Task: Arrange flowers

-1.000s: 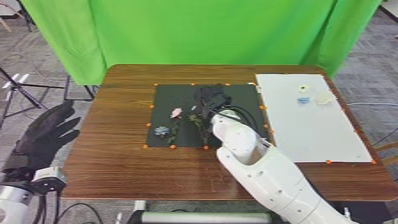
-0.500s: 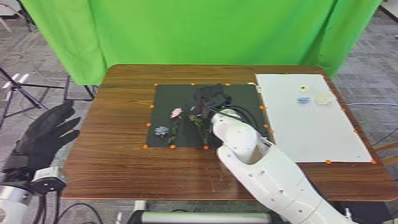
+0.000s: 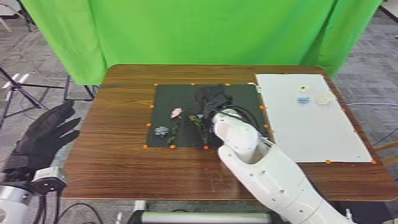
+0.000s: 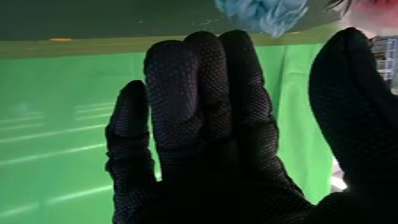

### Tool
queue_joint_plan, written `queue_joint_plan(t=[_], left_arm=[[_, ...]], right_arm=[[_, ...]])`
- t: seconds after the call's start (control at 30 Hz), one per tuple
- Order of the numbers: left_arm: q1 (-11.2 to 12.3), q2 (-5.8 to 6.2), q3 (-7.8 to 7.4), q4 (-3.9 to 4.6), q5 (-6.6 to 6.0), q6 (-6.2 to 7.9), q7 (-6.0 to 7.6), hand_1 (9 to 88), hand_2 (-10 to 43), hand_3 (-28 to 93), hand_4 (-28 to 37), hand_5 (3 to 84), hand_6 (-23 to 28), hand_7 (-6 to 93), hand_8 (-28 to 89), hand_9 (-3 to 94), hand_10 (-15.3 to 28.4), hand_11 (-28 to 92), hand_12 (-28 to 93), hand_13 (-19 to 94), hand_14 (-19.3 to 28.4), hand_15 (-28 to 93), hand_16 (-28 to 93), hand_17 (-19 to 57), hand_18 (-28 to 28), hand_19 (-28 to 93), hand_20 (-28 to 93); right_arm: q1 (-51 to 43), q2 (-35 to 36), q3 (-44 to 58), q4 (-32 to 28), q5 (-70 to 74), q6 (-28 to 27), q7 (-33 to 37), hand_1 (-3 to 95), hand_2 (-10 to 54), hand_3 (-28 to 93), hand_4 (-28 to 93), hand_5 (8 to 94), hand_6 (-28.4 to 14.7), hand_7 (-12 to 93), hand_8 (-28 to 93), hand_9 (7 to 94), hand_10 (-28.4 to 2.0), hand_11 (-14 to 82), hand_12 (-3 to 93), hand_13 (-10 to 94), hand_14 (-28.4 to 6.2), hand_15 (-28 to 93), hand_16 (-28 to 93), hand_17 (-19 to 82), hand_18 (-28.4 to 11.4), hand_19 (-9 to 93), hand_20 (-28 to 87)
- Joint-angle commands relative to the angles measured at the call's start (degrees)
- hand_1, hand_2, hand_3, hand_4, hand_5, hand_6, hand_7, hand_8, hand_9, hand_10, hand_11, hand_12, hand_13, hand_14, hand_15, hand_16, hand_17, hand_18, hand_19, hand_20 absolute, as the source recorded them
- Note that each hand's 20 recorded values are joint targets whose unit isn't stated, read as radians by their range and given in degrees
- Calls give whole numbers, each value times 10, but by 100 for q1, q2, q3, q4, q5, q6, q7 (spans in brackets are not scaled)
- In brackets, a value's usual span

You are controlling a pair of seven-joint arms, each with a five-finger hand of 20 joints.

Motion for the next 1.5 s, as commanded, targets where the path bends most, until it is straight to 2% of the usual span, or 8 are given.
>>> queue_joint_plan(t=[0.03, 0.23, 0.47, 0.6, 1.0, 1.17, 1.33, 1.5], left_arm=[[82, -88, -22, -32, -7, 64, 0, 246, -38, 695, -277, 200, 8, 240, -123, 178, 87, 118, 210, 127, 120, 201, 57, -111, 183, 358, 94], [164, -152, -70, -63, -9, 99, 56, 246, -38, 695, -277, 199, 8, 241, -123, 178, 87, 118, 209, 129, 123, 203, 56, -110, 183, 357, 93], [192, -181, -95, -75, -6, 102, 87, 245, -39, 696, -278, 200, 8, 241, -123, 179, 87, 117, 209, 129, 124, 206, 54, -111, 184, 359, 93], [228, -191, -103, -84, -9, 109, 98, 245, -36, 694, -278, 199, 8, 241, -123, 179, 87, 118, 209, 129, 124, 205, 53, -111, 184, 359, 93], [230, -180, -107, -75, -14, 91, 94, 245, -36, 694, -278, 200, 8, 241, -124, 179, 87, 117, 209, 129, 124, 206, 53, -111, 184, 359, 93], [242, -202, -102, -81, -12, 96, 117, 246, -33, 692, -279, 201, 9, 240, -123, 180, 88, 118, 209, 130, 124, 205, 53, -110, 184, 359, 93], [225, -208, -103, -70, -29, 90, 110, 245, -33, 693, -278, 202, 10, 239, -123, 180, 87, 119, 209, 130, 123, 207, 54, -110, 184, 360, 93], [236, -212, -95, -76, -11, 103, 109, 246, -32, 692, -279, 203, 10, 238, -122, 181, 88, 119, 208, 131, 123, 206, 53, -110, 184, 360, 93]], right_arm=[[73, 429, 364, -250, 101, 285, 213, 255, -91, 842, -283, 488, -18, 408, -176, 526, -130, 403, 288, 556, -77, 624, 242, 153, -199, 709, 490], [-6, 1048, 936, -180, 367, 428, 748, 260, -79, 862, -282, 379, -41, 379, -164, 384, -150, 318, 263, 399, -95, 466, 168, 91, -196, 628, 439], [-209, 1776, 1413, 55, 560, 489, 1206, 259, -83, 870, -282, 286, -65, 316, -132, 288, -163, 192, 255, 284, -126, 257, 218, 49, -199, 565, 325], [-398, 2060, 1594, 116, 598, 603, 1392, 260, -86, 870, -282, 271, -73, 277, -119, 269, -164, 156, 255, 268, -130, 213, 239, 41, -200, 530, 285], [-588, 2172, 1729, 399, 587, 520, 1529, 296, -95, 872, -282, 393, -44, 352, -159, 434, -140, 307, 240, 491, -82, 396, 187, 113, -185, 649, 347], [-490, 2169, 1636, 685, 515, 557, 1299, 311, -95, 870, -282, 409, -38, 359, -167, 456, -130, 300, 221, 528, -70, 400, 175, 135, -179, 662, 355], [-357, 2169, 1512, 932, 527, 740, 1121, 332, -95, 867, -283, 416, -30, 353, -172, 484, -126, 222, 193, 552, -62, 371, 169, 158, -174, 669, 353], [-319, 2152, 1449, 1069, 456, 1116, 853, 371, -95, 857, -282, 499, 6, 369, -184, 606, -91, 274, 204, 654, -38, 390, 211, 196, -172, 703, 371]])
